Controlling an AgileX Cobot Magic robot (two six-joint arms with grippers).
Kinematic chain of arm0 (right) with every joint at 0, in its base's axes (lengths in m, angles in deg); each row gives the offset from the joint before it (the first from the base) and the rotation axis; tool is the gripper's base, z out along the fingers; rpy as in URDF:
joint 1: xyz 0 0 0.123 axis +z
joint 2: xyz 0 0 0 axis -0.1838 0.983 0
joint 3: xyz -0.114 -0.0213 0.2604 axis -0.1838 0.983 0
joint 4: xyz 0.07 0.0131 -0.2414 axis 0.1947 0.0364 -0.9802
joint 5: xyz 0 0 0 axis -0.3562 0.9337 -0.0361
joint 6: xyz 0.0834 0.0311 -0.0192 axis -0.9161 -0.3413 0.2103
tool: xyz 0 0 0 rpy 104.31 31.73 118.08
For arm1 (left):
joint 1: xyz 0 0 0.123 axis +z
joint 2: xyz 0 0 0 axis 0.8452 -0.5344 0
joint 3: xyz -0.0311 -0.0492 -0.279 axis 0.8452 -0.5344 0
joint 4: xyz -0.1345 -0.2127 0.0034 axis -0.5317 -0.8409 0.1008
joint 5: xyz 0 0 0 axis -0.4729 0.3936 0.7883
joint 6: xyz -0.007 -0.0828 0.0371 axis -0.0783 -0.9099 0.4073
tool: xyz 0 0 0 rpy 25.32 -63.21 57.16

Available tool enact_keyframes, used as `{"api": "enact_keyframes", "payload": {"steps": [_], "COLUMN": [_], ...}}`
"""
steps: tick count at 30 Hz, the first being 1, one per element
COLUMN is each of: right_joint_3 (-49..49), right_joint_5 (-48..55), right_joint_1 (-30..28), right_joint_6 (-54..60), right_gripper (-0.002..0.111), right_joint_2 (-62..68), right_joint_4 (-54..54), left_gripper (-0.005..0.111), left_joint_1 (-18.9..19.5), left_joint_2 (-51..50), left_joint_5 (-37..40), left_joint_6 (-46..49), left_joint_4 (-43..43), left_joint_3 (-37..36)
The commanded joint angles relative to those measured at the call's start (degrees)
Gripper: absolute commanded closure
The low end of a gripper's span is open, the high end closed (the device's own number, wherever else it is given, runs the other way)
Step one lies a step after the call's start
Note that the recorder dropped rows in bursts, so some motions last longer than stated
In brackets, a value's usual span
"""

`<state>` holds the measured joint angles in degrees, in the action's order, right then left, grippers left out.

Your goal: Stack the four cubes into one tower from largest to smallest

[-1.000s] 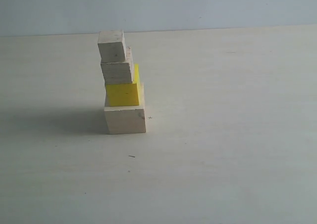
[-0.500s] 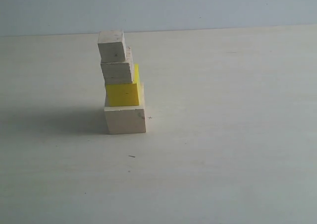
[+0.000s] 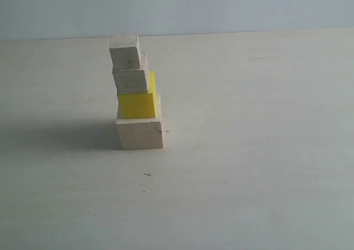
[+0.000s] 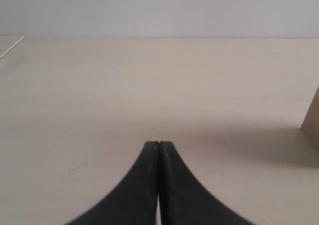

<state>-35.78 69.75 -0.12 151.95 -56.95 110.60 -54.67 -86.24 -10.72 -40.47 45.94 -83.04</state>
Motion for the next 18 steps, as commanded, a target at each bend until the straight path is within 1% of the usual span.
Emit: {"api": "enact_keyframes", "payload": {"steps": [1,5,18], "right_joint_3": [0.20,0.20,0.20], "right_joint_5": [0.07,0.07,0.07], "right_joint_1": [-0.15,-0.15,-0.15], "right_joint_6": [-0.10,-0.10,-0.10], "right_gripper": [0.108,0.108,0.108], "right_joint_2": [0.16,0.16,0.16], "right_joint_4": [-0.16,-0.16,-0.16], "left_gripper": [0.107,0.107,0.107], "left_joint_1": [2.57,3.65,3.65], "left_joint_2": [0.24,0.24,0.24], "left_joint_5": [-0.85,-0.85,-0.85], "left_joint_6": [-1.45,-0.91,-0.64], "left_joint_4": [-0.72,0.35,0.34], "left_joint_3": [-0.17,-0.17,-0.17]}}
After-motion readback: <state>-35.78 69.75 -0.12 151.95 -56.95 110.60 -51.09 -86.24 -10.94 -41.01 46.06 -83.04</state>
